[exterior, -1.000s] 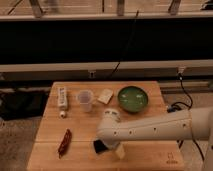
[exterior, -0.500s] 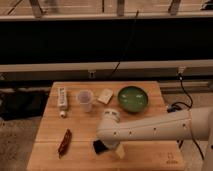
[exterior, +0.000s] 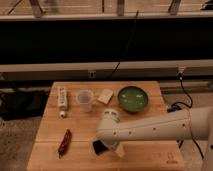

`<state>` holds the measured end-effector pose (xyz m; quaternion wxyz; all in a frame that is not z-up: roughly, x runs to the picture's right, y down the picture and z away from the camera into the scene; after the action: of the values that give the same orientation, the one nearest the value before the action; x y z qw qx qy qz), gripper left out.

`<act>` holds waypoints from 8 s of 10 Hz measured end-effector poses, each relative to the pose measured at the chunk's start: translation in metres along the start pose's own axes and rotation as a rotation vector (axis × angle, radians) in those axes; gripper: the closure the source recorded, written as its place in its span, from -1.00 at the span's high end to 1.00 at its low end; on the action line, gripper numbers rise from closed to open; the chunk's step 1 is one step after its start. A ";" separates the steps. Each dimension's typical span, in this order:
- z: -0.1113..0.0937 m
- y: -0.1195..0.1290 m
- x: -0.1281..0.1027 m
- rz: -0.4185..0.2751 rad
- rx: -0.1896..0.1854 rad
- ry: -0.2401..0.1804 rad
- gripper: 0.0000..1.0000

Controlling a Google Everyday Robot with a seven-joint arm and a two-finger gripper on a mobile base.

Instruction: Place the eraser in the ceramic cup

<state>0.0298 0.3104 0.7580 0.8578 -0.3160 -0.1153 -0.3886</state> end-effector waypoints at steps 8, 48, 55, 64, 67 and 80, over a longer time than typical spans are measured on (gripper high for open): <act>0.001 -0.004 -0.001 -0.038 0.009 0.001 0.60; -0.069 -0.015 0.005 -0.121 0.042 0.061 -1.00; -0.089 -0.026 0.028 -0.107 0.050 0.075 -1.00; -0.108 -0.047 0.050 -0.102 0.052 0.078 -1.00; -0.115 -0.061 0.063 -0.103 0.053 0.081 -1.00; -0.142 -0.128 0.119 -0.113 0.061 0.119 -1.00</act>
<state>0.0079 0.0864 0.7592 0.8490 -0.2590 -0.0939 -0.4510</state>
